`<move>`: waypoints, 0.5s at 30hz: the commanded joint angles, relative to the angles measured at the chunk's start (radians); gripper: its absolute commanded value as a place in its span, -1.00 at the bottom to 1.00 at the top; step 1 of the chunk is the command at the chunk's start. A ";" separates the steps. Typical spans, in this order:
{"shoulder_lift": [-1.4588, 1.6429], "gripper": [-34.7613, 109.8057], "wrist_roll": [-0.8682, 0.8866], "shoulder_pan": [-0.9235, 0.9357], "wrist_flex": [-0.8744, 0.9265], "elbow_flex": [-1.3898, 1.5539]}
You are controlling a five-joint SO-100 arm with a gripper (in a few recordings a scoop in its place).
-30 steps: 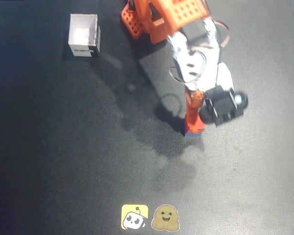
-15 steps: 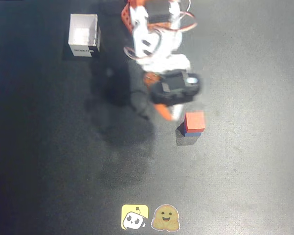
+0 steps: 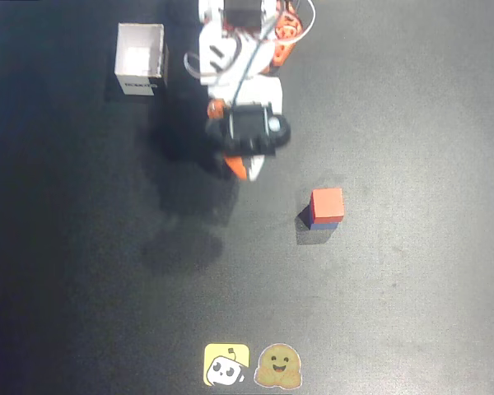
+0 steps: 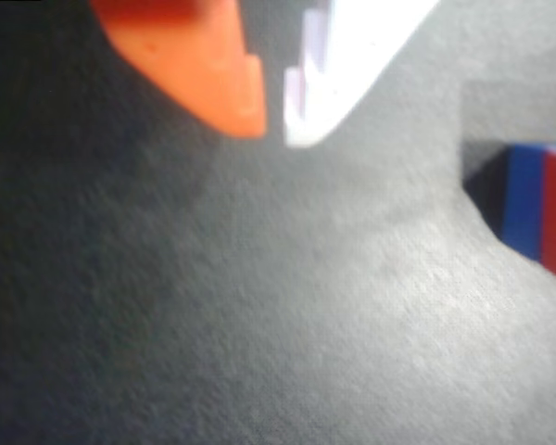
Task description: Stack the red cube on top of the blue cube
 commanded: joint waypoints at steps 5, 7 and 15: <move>0.403 -0.52 0.026 0.003 0.143 0.164; 0.403 -0.52 0.026 0.005 0.144 0.175; 0.403 -0.52 0.025 0.005 0.229 0.264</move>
